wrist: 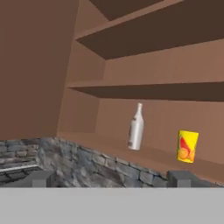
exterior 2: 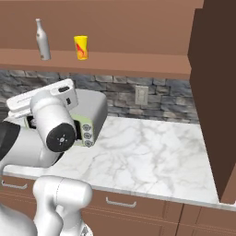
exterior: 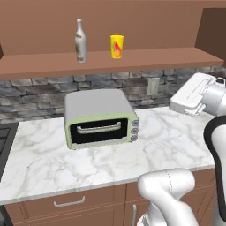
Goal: Open the cabinet directly in front. Then move the liquor and the cup to the dining counter with the candle on it.
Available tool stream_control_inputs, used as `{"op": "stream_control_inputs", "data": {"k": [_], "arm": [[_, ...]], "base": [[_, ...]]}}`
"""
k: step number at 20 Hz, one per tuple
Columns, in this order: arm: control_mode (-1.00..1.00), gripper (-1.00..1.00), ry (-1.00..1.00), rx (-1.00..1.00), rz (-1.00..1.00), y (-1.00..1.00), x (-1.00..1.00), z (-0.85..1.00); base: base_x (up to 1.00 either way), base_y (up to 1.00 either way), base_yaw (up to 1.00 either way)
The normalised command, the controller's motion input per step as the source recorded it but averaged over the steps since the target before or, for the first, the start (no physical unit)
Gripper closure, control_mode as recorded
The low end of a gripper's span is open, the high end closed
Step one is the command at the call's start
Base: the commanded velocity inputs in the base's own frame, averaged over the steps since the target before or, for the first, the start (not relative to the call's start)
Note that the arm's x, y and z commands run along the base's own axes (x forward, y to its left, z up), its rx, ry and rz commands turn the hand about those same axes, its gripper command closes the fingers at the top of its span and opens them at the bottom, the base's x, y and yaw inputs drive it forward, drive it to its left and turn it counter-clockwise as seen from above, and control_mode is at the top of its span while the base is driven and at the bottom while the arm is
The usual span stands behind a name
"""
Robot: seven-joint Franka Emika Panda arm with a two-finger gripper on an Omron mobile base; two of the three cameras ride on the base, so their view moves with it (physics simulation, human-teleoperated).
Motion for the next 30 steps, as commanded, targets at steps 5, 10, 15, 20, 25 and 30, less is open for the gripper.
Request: {"op": "stream_control_inputs", "data": {"k": [5,10,15,20,25,30], "arm": [[-1.0,-1.0,-0.02,0.0,-0.08,0.07,-0.02,0.44],[-1.0,-1.0,0.02,0.0,-0.08,0.19,0.0,0.31],[-1.0,-1.0,0.09,0.04,-0.06,0.09,0.0,0.17],[-1.0,-1.0,0.14,0.06,-0.03,0.07,0.0,0.03],[-1.0,-1.0,0.15,0.08,-0.03,0.09,0.0,0.0],[-1.0,-1.0,0.04,0.09,-0.01,0.13,0.0,0.0]], "base": [[0.0,0.0,0.0],[0.0,0.0,0.0],[0.0,0.0,0.0],[0.0,0.0,0.0],[0.0,0.0,0.0],[0.0,0.0,0.0]]}}
